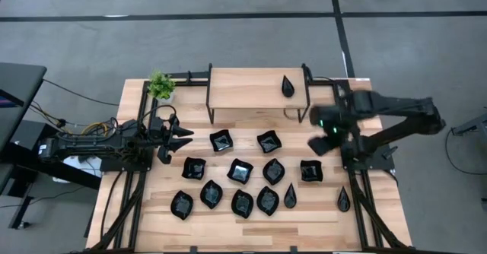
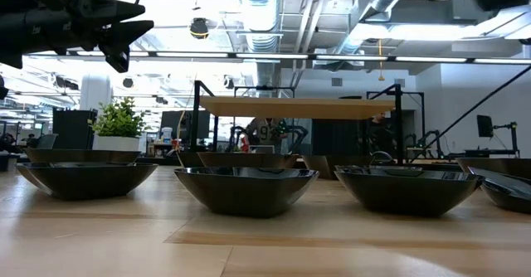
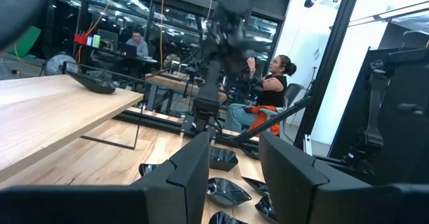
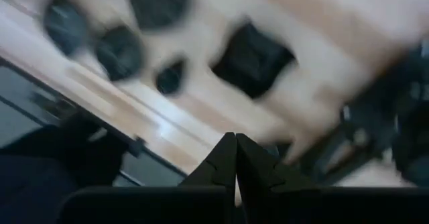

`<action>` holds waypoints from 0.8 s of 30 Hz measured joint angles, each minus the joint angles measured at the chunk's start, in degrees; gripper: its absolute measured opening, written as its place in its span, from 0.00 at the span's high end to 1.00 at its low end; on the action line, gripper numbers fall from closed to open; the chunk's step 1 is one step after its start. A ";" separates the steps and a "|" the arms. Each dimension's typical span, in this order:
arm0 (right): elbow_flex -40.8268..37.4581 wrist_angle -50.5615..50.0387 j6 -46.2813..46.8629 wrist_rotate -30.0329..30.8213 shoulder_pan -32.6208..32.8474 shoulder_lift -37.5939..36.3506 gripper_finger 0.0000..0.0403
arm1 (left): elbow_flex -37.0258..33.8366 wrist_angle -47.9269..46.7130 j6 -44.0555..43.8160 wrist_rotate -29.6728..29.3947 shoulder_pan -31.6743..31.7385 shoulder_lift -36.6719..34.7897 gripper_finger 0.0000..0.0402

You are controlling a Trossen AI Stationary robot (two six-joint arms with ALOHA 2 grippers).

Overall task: Pick & Place Mini shaped plates
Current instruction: Stack the drop shaped plate on top of the other drop shaped plate on the shelf

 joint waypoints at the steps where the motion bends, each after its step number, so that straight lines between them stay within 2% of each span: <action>1: -2.25 0.47 3.08 -0.29 2.71 -0.66 1.00 | 0.00 0.00 0.00 0.00 -0.02 -0.01 0.67; 6: -13.22 6.99 19.46 -3.59 14.83 -4.30 1.00 | -0.01 0.00 -0.02 0.00 -0.02 0.01 0.67; 15: -32.85 32.94 45.69 -3.94 32.20 -10.29 1.00 | 0.00 0.00 -0.20 0.00 -0.02 0.00 0.67; 18: -36.78 37.28 54.49 -3.59 38.14 -10.65 1.00 | -0.02 0.00 -0.20 0.00 0.00 0.01 0.67; 24: -39.47 42.37 69.93 2.13 49.16 -10.56 1.00 | -0.02 0.00 -0.20 0.00 -0.02 -0.01 0.67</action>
